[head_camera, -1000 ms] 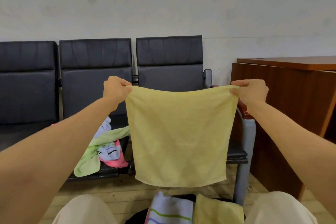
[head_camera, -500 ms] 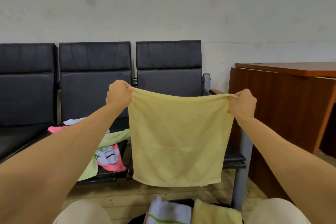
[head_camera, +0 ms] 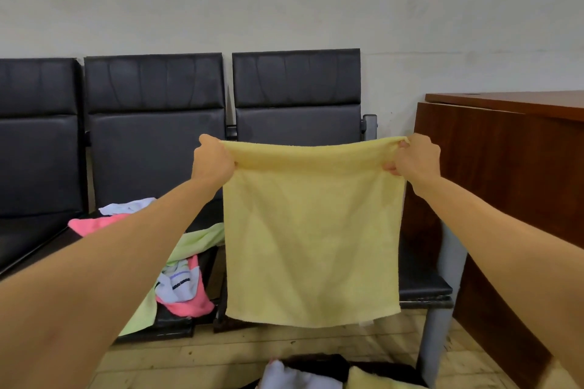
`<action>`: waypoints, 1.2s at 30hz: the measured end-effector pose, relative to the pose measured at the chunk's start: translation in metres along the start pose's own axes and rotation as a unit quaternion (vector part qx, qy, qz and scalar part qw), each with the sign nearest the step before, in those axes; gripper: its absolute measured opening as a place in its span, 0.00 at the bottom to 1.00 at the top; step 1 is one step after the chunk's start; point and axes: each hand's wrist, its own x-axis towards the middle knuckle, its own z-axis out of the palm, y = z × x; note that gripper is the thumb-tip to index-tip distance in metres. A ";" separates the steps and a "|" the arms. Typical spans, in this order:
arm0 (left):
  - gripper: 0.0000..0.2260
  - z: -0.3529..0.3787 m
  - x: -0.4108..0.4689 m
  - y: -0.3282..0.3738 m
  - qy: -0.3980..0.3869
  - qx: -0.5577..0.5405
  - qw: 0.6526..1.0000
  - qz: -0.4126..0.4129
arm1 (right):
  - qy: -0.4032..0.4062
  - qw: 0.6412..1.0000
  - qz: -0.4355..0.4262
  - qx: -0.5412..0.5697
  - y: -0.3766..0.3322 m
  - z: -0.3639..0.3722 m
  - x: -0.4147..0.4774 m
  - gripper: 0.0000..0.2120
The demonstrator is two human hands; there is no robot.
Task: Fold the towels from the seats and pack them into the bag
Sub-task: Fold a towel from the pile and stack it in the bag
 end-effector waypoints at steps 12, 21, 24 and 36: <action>0.03 0.085 -0.026 -0.127 -0.097 -0.003 0.995 -0.037 | -0.111 0.993 -0.022 -0.028 0.124 0.081 -0.056 0.11; 0.07 0.101 -0.071 -0.183 -0.119 0.013 0.991 -0.055 | -0.201 0.968 -0.069 -0.136 0.181 0.099 -0.094 0.13; 0.10 0.091 -0.067 -0.181 -0.088 -0.015 0.996 -0.008 | -0.166 0.971 -0.091 -0.145 0.173 0.096 -0.087 0.13; 0.08 0.059 -0.084 -0.194 -0.191 0.058 0.977 0.076 | -0.190 0.949 -0.226 -0.107 0.178 0.057 -0.104 0.10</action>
